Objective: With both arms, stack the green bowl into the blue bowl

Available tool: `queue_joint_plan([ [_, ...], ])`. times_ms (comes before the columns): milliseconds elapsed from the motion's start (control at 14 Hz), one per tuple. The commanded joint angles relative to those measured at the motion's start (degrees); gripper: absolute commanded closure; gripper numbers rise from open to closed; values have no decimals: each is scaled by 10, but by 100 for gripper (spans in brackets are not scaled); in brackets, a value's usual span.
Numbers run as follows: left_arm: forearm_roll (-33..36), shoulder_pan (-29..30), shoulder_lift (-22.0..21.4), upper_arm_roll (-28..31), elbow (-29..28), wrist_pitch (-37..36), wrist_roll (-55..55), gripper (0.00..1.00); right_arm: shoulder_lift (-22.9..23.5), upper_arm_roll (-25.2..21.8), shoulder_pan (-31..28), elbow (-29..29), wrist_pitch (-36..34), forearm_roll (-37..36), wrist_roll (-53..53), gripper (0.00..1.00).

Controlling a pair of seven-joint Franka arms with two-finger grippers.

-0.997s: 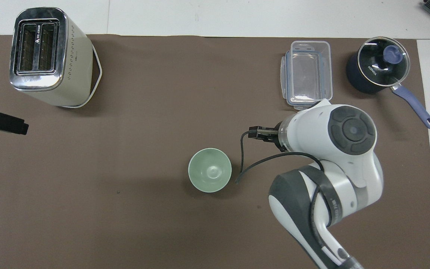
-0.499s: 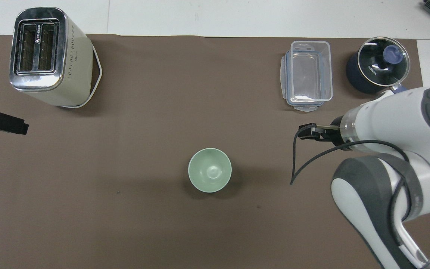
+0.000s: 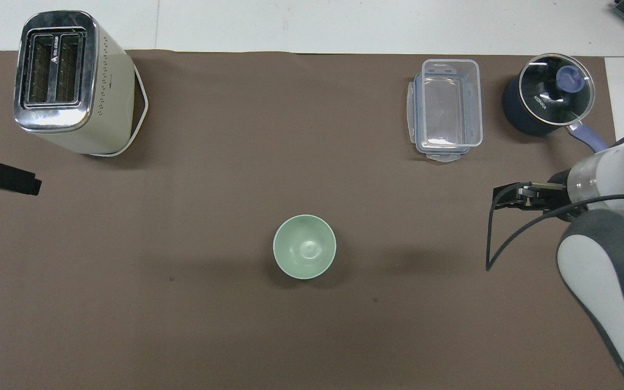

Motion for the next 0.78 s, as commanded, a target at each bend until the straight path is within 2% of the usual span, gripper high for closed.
queue_joint_plan([
  [0, 12, 6, -6, -6, -1, -5, -6, 0, -16, 7, -32, -5, -9, -6, -38, 0],
  [142, 12, 6, -6, -6, -1, -5, -6, 0, -17, 5, -36, 21, -20, -6, -39, 0],
  [285, 12, 6, -6, -6, -1, -5, -6, 0, -12, 6, -36, 79, -71, -7, -33, 0],
  [712, 12, 6, -6, -6, -1, -5, -6, 0, -12, 7, -29, 183, -141, -9, -34, 0],
])
